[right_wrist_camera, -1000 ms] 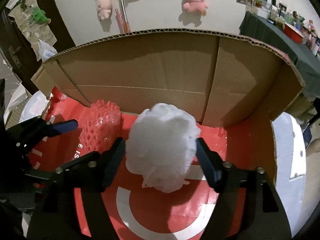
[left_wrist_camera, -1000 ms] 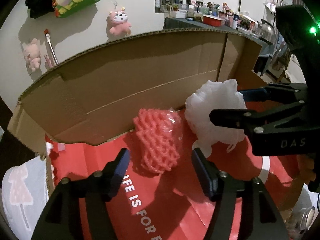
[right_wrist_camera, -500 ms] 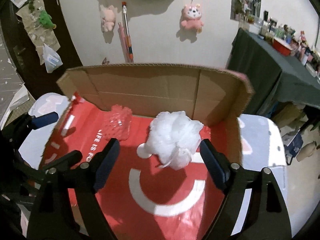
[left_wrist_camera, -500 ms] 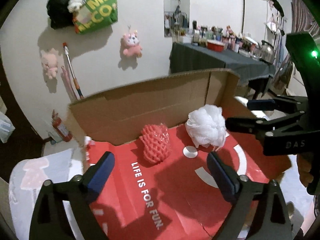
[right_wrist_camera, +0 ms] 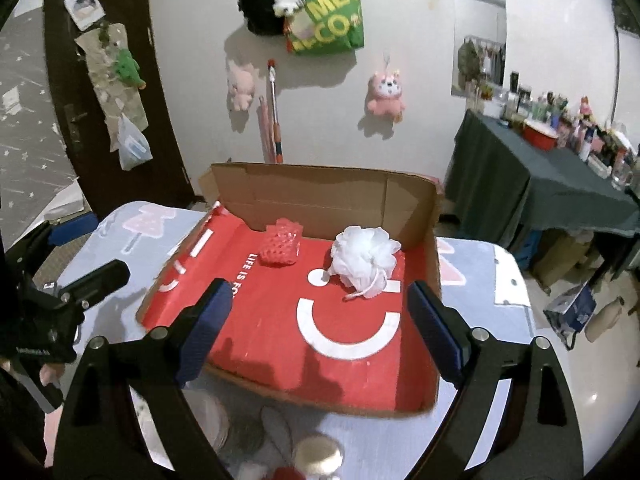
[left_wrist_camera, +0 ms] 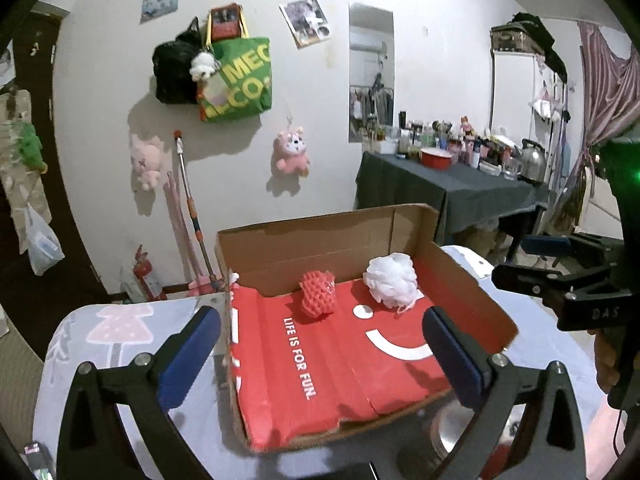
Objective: Organize soft objects
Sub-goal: 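Withdraw both tools from the box back toward the remaining items, then grasp the red knitted ball with the right tool while the left tool grasps the cream scrunchie, then carry the red ball and scrunchie into the box and open both tools, then withdraw both tools from the box toward the table items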
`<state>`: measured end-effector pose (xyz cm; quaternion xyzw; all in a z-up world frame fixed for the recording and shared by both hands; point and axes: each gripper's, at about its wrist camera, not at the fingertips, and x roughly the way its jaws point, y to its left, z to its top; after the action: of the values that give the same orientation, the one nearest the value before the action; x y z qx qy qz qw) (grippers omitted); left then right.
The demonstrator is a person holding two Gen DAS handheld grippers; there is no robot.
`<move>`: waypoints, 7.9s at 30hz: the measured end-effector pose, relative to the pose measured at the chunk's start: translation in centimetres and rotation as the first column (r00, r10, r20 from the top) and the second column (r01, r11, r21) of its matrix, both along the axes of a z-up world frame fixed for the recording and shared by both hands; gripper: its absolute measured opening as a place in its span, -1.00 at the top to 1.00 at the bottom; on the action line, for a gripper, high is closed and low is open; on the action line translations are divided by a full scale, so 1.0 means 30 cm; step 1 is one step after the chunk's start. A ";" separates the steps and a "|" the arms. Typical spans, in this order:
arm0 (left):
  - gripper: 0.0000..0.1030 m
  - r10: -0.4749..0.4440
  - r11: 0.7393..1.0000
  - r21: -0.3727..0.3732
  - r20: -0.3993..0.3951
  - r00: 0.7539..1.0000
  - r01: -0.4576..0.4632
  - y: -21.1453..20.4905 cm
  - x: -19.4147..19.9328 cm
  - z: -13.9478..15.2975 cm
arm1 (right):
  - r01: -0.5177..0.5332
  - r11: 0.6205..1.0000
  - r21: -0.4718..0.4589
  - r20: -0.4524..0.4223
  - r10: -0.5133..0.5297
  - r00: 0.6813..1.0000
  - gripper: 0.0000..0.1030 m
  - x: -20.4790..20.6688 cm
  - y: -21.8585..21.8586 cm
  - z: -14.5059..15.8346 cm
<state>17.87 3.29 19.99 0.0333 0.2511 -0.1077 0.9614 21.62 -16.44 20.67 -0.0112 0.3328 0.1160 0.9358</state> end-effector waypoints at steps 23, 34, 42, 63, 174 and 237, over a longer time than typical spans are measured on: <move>-1.00 0.075 0.993 -0.107 0.214 0.974 -0.053 -0.006 -0.528 -0.162 | 0.084 0.994 -0.067 0.290 -0.062 0.955 -0.89 -0.637 0.073 -0.186; -1.00 0.084 0.994 -0.080 0.093 0.992 -0.076 -0.011 -0.541 -0.399 | 0.150 0.983 -0.111 0.261 -0.116 0.958 -0.89 -0.687 0.097 -0.433; -1.00 0.082 0.995 -0.063 -0.002 0.997 -0.082 0.000 -0.510 -0.506 | 0.158 0.978 -0.138 0.210 -0.127 0.969 -0.89 -0.662 0.115 -0.542; -0.86 0.107 0.993 -0.031 -0.166 0.980 -0.114 0.170 -0.410 -0.558 | 0.118 0.972 -0.201 0.161 -0.086 0.983 -0.46 -0.600 0.107 -0.595; 0.48 -0.006 0.964 0.247 -0.336 0.942 0.094 0.036 0.319 -0.355 | -0.052 0.987 -0.152 -0.094 0.038 0.995 0.44 0.206 -0.085 -0.344; -1.00 -0.071 0.997 -0.004 0.054 0.996 0.072 -0.022 -0.136 -0.054 | -0.013 0.994 -0.107 0.131 0.027 0.991 -0.81 -0.199 -0.013 -0.065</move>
<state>13.79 2.62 18.38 0.0424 0.2237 -0.1418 0.9634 15.64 -16.82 18.72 -0.0718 0.2756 0.1067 0.9526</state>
